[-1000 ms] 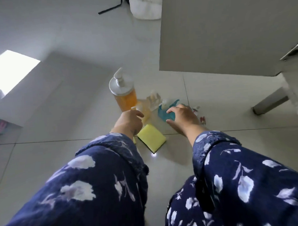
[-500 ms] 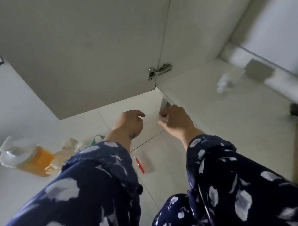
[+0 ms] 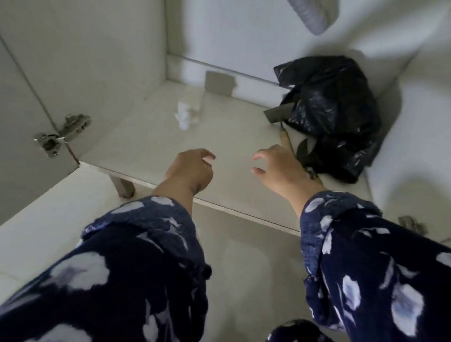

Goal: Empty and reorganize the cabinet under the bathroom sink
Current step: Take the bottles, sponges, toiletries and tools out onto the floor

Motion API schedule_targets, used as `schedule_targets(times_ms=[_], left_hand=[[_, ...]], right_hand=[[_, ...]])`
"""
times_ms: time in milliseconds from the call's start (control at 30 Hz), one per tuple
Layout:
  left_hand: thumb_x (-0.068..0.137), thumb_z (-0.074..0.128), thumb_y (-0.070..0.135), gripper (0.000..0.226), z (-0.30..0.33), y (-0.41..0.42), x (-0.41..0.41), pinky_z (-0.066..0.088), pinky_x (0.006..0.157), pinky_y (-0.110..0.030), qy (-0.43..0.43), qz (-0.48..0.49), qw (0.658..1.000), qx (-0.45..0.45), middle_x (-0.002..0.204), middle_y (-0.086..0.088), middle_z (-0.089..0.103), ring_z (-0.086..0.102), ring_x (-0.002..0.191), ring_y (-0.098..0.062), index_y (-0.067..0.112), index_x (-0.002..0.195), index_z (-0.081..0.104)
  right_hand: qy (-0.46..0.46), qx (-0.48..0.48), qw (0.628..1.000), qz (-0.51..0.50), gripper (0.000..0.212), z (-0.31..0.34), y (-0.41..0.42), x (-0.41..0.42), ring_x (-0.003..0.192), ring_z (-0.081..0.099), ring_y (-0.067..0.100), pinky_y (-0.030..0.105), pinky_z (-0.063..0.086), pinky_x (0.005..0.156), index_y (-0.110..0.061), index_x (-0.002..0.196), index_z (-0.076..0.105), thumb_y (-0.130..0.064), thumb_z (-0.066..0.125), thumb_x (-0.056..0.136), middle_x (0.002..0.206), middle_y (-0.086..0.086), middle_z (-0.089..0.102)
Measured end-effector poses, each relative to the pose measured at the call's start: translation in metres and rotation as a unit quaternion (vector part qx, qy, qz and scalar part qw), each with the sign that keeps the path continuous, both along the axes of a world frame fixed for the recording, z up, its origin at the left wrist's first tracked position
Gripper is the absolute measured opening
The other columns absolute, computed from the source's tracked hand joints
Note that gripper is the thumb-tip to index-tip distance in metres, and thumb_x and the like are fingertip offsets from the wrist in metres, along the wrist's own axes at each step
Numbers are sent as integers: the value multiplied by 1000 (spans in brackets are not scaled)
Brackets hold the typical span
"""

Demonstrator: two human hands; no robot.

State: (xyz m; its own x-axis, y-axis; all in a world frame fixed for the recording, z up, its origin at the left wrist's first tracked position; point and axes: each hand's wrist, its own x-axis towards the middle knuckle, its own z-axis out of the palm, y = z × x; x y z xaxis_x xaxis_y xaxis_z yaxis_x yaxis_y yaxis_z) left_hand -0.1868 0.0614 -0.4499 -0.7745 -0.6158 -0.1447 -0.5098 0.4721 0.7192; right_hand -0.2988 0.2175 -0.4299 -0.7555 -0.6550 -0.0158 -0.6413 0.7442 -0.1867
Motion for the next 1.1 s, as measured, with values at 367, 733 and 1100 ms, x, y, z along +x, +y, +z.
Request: schedule_targets(times_ms=[367,733,1100], left_hand=[[95,51,35,41,-35,111,-111,46,97,-31,-8,-168,984,53,131,-2,58,56,116,-21,36,136,47],[88,59,34,40,-61,139,-182,54,86,-38,-44,-160,986,18,118,-12,60,59,106,-29,18,125,56],[86,55,13,61,-63,126,-170,51,76,-35,-111,-157,976,-99,124,-9,47,53,110,-30,25,143,36]], right_hand=[[-26,-42,965,-259,41,-50,97,-45,119,50,30,40,45,98,-34,138,45,-29,43,97,132,7,53],[-55,-80,949,-300,44,-80,101,-74,117,56,24,33,46,98,-30,135,52,-24,58,92,130,4,60],[-71,-60,944,-318,52,-85,90,-76,115,52,31,34,44,92,-35,144,37,-15,44,96,130,10,53]])
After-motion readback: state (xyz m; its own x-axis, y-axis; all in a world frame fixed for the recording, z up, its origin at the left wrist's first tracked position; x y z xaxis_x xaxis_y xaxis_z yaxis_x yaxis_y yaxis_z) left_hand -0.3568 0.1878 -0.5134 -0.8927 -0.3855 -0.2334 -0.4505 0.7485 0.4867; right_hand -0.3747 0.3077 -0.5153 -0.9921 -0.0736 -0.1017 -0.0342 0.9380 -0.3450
